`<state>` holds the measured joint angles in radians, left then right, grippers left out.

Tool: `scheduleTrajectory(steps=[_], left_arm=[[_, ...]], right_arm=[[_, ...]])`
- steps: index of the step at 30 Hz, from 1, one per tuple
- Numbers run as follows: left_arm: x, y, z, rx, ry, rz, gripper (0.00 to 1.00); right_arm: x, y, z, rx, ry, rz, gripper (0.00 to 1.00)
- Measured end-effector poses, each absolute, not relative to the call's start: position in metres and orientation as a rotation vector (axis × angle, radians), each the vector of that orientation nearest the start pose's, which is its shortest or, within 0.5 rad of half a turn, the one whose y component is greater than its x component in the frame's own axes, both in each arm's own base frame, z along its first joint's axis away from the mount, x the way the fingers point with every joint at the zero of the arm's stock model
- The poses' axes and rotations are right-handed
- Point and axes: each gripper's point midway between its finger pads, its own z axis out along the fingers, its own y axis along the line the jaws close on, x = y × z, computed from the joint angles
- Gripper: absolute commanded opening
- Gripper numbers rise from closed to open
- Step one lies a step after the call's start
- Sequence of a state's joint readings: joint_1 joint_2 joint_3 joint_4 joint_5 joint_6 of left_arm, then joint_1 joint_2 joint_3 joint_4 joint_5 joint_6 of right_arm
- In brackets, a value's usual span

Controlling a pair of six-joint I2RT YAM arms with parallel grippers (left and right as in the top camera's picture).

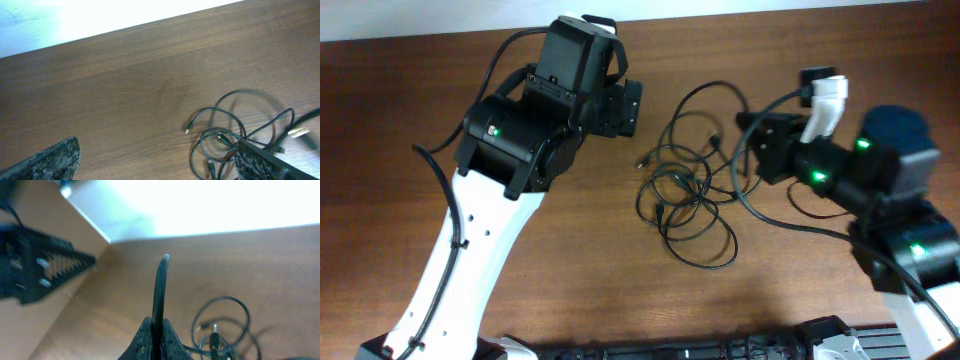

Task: Untangle cables
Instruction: 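Lift the loop and pull the right gripper rightward off the table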

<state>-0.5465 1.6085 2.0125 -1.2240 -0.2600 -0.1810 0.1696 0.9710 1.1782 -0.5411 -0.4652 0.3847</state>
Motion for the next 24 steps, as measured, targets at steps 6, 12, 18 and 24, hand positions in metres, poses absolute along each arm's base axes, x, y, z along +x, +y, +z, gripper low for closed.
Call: scheduleTrajectory(steps=[6,12,18,24], left_arm=[[0.361,-0.168,0.353,0.308,2.336,-0.042,0.99],[0.361,-0.168,0.353,0.308,2.336,-0.042,0.99],[0.361,-0.168,0.353,0.308,2.336,-0.042,0.99],[0.361,-0.168,0.353,0.308,2.336,-0.042,0.99]], right_arm=[[0.293,0.113,0.419,-0.106,1.812,0.772,0.04],[0.289,0.109,0.462,-0.124,1.690,0.741,0.04],[0.305,0.077,0.438,0.006,1.767,0.528,0.04],[0.324,0.033,0.414,0.159,1.830,0.254,0.04]])
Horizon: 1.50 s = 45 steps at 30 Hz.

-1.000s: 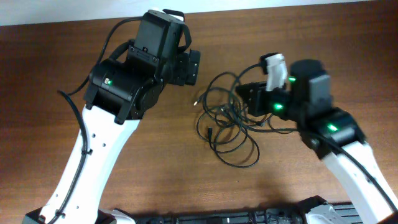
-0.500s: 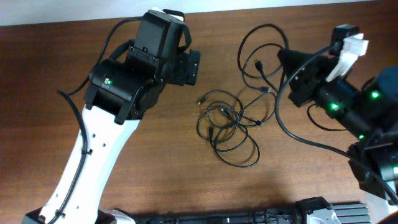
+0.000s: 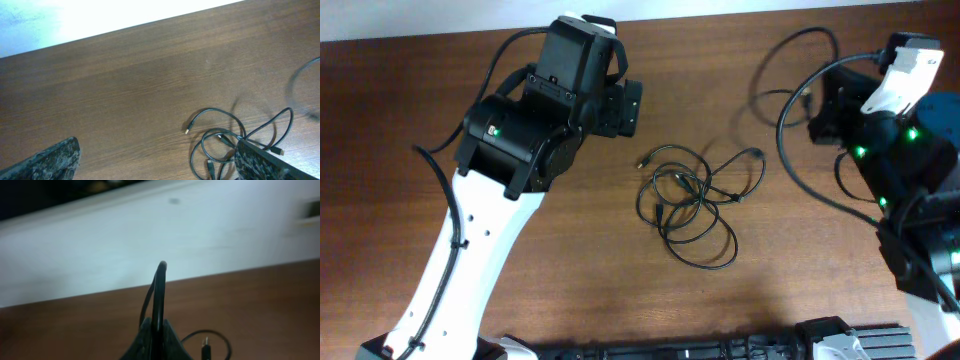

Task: Untangle cables
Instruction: 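Lift the loop and pull the right gripper rightward off the table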

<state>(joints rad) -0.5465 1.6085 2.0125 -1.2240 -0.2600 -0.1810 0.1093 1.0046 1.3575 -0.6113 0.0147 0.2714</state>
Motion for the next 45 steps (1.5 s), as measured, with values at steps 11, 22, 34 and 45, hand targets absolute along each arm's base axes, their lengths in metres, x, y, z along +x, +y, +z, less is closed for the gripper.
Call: scheduleTrajectory(steps=[11,22,34,45], left_arm=[[0.361,-0.168,0.353,0.308,2.336,-0.042,0.99],[0.361,-0.168,0.353,0.308,2.336,-0.042,0.99],[0.361,-0.168,0.353,0.308,2.336,-0.042,0.99],[0.361,-0.168,0.353,0.308,2.336,-0.042,0.99]], right_arm=[[0.328,-0.142,0.353,0.630,1.948,-0.353,0.04],[0.234,-0.298,0.338,1.211,1.726,-0.601,0.04],[0.188,-0.340,0.337,1.389,1.564,-0.487,0.04],[0.181,-0.359,0.303,1.487,1.608,-0.463,0.04]])
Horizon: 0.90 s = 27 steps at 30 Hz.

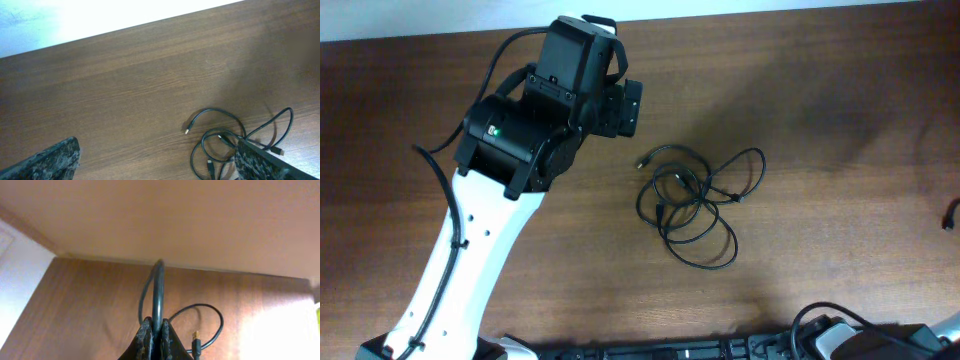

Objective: Untangle cables

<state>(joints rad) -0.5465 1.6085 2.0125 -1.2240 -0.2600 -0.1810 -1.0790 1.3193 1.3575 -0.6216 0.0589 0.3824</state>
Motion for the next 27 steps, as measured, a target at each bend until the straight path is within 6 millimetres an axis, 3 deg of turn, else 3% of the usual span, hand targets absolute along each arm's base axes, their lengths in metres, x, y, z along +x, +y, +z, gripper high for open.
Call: scheduleTrajectory(steps=[6,10,21,27], left_arm=[[0.361,-0.168,0.353,0.308,2.336,-0.042,0.99],[0.361,-0.168,0.353,0.308,2.336,-0.042,0.99],[0.361,-0.168,0.353,0.308,2.336,-0.042,0.99],[0.361,-0.168,0.353,0.308,2.336,-0.042,0.99]], right_arm=[[0.126,-0.379,0.299,1.630,1.510,-0.526,0.04],[0.105,-0.384,0.298,1.680,1.469,-0.534,0.04],[0.104,-0.385,0.293,1.695,1.470,-0.509,0.04],[0.108,-0.395,0.257,1.771,1.535,-0.463,0.04]])
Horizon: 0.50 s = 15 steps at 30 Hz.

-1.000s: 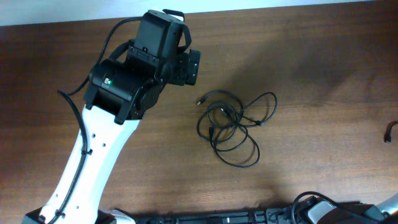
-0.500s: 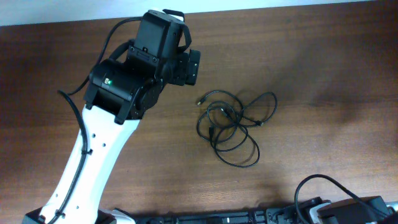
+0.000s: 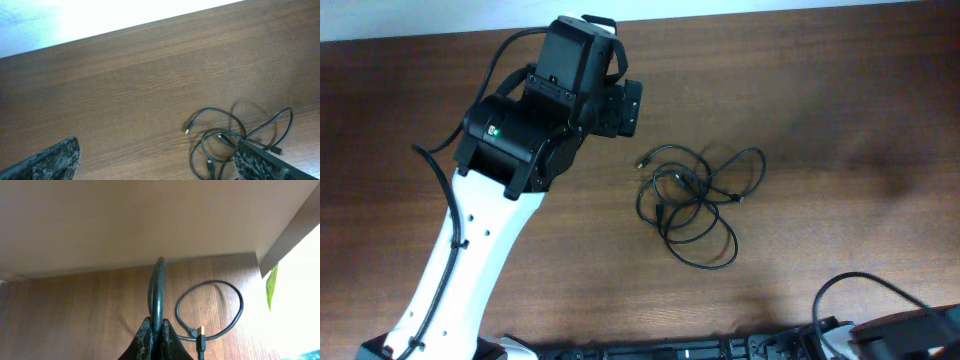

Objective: Untangle cables

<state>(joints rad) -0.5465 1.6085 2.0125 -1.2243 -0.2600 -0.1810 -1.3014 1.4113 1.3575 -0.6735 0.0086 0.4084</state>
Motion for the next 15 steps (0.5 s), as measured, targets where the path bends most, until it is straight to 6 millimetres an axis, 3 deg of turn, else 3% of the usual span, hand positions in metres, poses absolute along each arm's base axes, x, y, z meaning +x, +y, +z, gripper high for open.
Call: scheduleTrajectory(steps=[3,7,11,15], left_arm=[[0.361,-0.168,0.353,0.308,2.336,-0.042,0.99],[0.361,-0.168,0.353,0.308,2.336,-0.042,0.99],[0.361,-0.168,0.353,0.308,2.336,-0.042,0.99],[0.361,-0.168,0.353,0.308,2.336,-0.042,0.99]], right_arm=[[0.112,-0.399,0.236,1.809,1.578,-0.416,0.05],[0.118,-0.399,0.215,1.839,1.622,-0.347,0.97],[0.124,-0.397,0.192,1.876,1.672,-0.272,0.99],[0.133,-0.395,0.184,1.867,1.691,-0.195,0.99]])
